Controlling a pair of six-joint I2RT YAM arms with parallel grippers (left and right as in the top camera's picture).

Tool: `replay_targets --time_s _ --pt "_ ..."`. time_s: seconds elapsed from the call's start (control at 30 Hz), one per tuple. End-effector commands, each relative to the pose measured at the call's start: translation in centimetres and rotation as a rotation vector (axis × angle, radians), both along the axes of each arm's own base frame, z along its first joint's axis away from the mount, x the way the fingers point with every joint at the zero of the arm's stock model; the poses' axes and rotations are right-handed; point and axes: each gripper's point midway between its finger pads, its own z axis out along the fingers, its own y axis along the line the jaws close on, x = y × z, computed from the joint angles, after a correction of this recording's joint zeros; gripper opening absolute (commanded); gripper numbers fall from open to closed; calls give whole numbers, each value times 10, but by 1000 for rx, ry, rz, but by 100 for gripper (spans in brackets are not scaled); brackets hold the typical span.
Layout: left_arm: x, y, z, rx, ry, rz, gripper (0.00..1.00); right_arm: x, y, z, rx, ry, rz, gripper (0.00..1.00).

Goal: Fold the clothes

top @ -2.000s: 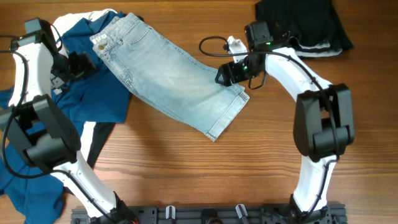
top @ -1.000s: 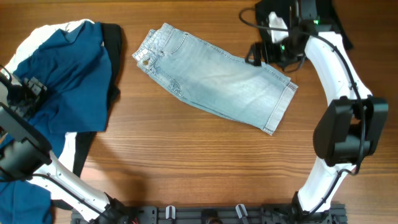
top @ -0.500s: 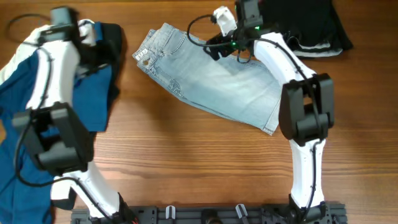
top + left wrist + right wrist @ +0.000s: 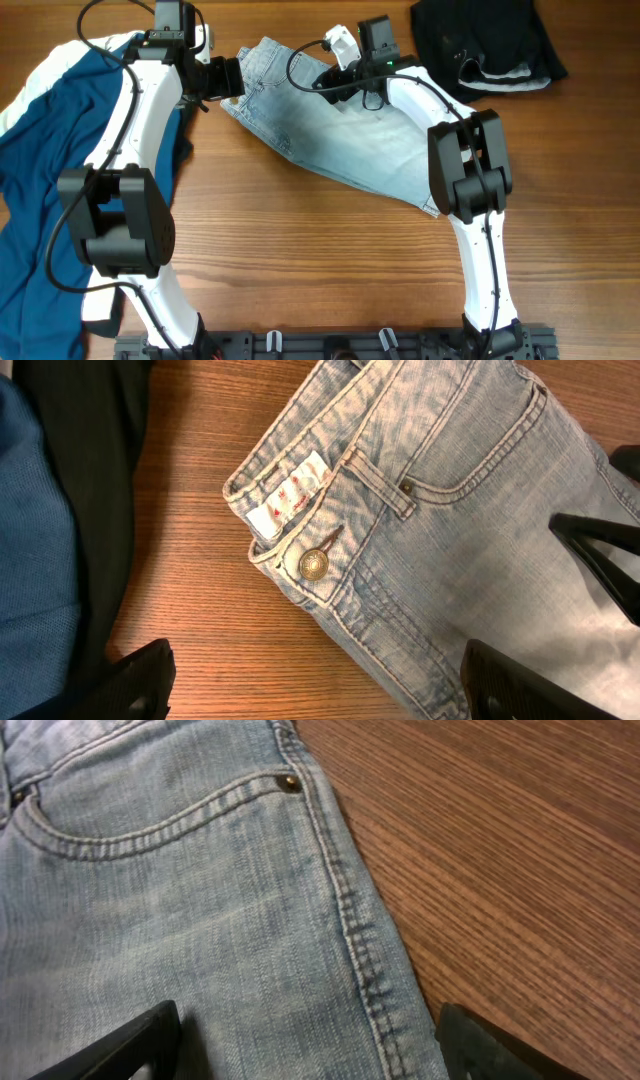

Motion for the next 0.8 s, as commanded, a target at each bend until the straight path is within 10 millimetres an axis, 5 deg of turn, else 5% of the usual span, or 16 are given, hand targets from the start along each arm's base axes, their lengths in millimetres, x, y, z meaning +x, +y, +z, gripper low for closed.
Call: replay_targets --time_s 0.0,0.17,0.27,0.37,0.47,0.53,0.57,0.7,0.77 --pt "1 2 7 5 -18 11 91 -5 -4 -30 -24 63 -31 79" --pt "1 8 8 6 -19 22 91 -12 -3 -28 18 147 -87 12" --pt "2 11 8 6 -19 29 91 -11 -5 5 32 123 -97 8" --pt "2 22 8 5 -18 53 91 -1 -13 110 85 -19 -109 7" --pt "2 43 10 -11 -19 124 91 -20 -16 194 123 -109 -96 4" --pt "2 60 14 -17 -28 158 90 -46 -7 210 154 -55 -39 4" --pt "1 77 16 -22 -33 194 91 -79 11 205 194 65 48 4" --pt "-4 119 19 -66 -40 280 91 -158 66 186 151 246 240 4" --pt "-8 137 19 -76 -39 317 90 -170 75 178 98 263 238 4"
